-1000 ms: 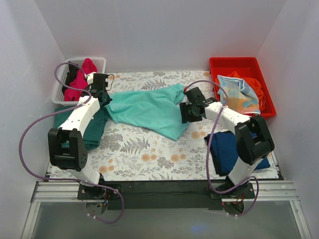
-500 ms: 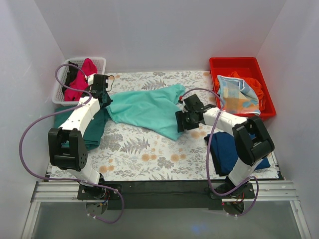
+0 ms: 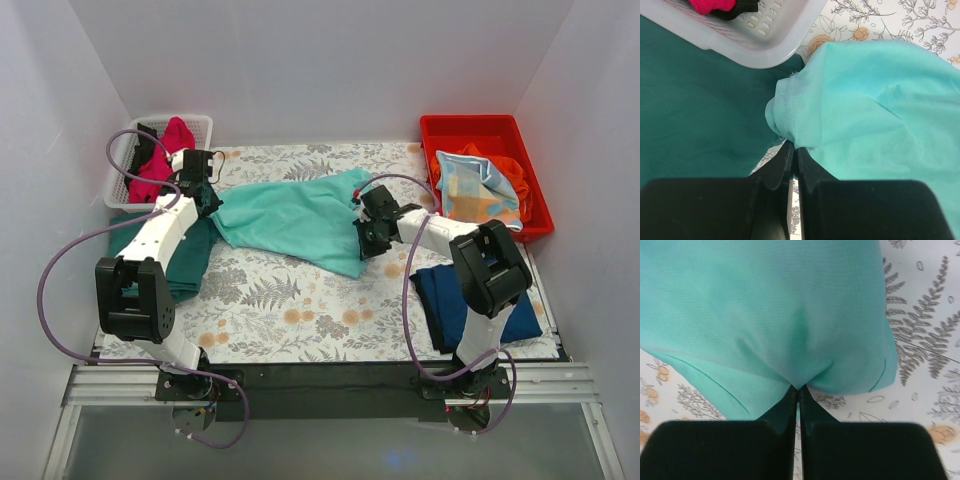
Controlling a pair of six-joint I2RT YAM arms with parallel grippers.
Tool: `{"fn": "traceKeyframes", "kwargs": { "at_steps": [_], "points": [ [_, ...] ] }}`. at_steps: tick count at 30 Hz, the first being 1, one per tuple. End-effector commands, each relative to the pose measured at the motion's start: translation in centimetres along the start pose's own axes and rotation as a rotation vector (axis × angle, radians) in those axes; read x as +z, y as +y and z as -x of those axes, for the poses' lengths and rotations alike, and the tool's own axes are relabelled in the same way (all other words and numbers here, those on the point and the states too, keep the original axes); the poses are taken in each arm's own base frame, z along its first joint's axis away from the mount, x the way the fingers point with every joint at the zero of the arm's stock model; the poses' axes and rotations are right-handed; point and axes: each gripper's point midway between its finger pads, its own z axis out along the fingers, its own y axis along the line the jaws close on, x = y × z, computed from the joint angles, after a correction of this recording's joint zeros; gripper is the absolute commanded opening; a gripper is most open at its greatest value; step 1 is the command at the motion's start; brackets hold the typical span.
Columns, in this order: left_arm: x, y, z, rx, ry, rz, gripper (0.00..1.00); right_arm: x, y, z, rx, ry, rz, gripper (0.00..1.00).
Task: Fold and stack the t-shirts
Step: Flatten out the tshirt
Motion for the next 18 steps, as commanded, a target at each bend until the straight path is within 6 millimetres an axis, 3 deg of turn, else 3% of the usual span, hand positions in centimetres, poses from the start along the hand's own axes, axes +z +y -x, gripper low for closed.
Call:
{"fn": "traceKeyframes", "kwargs": {
  "at_steps": [1, 7, 11, 17, 18],
  "points": [
    [-1.6, 0.3, 1.8, -0.021, -0.043, -0.021, 0.00, -2.8, -1.3, 3.1, -0.018, -0.083, -0.125, 0.01],
    [-4.2, -0.6, 5.1, -0.019, -0.112, -0.076, 0.00, -10.6, -2.9, 9.1, -0.065, -0.304, -0.284, 0.01],
    [-7.6, -1.5, 9.3, -0.043, -0.213, -0.130, 0.00, -17.1, -2.3, 13.8, -0.063, -0.480, -0.318, 0.01],
    [-13.2, -1.4, 14.3, -0.063, -0.370, -0.188, 0.00, -23.9, -0.8, 16.6, -0.060, -0.652, -0.283, 0.01],
    [-15.0, -1.3, 15.6, -0.075, -0.416, -0.204, 0.00, -24.8, -0.6, 16.8, -0.069, -0.674, -0.280, 0.01]
  ]
}}
